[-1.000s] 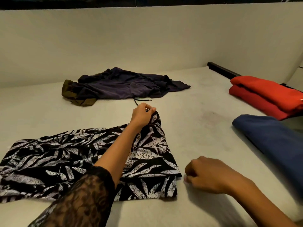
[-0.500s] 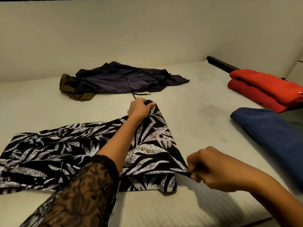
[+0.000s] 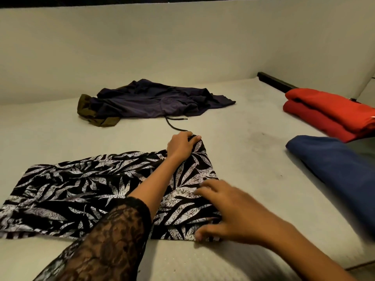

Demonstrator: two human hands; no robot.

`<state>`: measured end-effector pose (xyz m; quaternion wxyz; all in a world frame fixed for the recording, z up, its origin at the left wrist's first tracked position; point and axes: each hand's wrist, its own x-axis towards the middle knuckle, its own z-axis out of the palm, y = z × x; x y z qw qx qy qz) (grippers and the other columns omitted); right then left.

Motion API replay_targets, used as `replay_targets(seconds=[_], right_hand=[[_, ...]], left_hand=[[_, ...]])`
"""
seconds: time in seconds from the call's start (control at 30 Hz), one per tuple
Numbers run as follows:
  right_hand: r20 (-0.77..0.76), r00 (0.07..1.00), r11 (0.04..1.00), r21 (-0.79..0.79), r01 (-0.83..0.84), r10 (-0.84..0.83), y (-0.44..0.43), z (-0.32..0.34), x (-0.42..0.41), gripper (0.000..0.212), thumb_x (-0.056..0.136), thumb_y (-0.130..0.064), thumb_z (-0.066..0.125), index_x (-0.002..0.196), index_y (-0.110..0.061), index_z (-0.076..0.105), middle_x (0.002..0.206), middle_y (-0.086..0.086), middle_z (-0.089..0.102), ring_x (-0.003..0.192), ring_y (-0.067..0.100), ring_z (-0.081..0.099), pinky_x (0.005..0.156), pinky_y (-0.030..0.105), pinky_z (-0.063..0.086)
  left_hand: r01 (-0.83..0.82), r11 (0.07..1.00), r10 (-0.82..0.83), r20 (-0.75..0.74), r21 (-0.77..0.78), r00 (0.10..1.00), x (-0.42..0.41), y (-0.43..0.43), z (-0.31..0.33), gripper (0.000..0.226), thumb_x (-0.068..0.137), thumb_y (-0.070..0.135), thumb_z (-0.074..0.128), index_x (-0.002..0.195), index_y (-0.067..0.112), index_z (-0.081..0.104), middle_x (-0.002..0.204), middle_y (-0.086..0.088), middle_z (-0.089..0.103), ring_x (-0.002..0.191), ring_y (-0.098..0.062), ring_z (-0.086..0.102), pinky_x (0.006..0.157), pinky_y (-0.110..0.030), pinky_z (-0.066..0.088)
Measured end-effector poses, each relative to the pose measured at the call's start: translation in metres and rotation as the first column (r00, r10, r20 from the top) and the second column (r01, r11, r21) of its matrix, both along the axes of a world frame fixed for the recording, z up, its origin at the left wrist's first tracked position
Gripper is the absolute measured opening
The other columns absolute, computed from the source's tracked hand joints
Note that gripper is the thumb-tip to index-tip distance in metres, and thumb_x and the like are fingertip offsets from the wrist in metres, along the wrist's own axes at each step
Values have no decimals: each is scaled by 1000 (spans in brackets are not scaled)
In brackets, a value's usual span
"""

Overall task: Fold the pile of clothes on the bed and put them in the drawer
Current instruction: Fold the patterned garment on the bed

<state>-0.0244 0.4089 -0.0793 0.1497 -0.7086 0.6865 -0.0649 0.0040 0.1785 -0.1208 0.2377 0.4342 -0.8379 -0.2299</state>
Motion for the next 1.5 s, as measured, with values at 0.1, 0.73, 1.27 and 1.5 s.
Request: replay_targets(seconds=[0.1,0.73,1.27,1.5], right_hand=[[-17,995,978,185,-93,97,-3,-15,11,71,89,-51,52,147,-42,11,157,-10,-7,145,19,-6,117,44,12],[37,995,968,-236,-85,96,-141,-46,68,38,100,-30,38,135,-15,43,147,3,37,137,21,29,113,35,23],[-246,969,990,-139,-32,-3,-152,-73,75,78,65,-82,-14,136,-49,-25,148,-7,-30,136,23,-33,102,64,-25],[-273,959,982,-145,-118,75,-162,-66,105,96,66,-84,-5,142,-29,-20,152,-6,-26,136,18,-31,105,63,-19]], left_hand=[[4,986,-19,-83,-169,996,-4,6,-1,37,93,41,51,83,7,61,84,-10,67,79,-29,59,66,-34,37],[20,997,-35,212,72,977,193,-40,8,40,83,52,61,82,13,68,72,-1,63,68,-14,55,60,-28,40],[-89,678,381,246,-729,891,216,-63,8,49,90,47,41,67,10,62,59,-5,62,47,-23,55,44,-23,32],[321,873,-58,574,-369,817,244,-1,-22,70,88,62,7,143,27,32,150,6,25,138,-12,25,115,-47,15]])
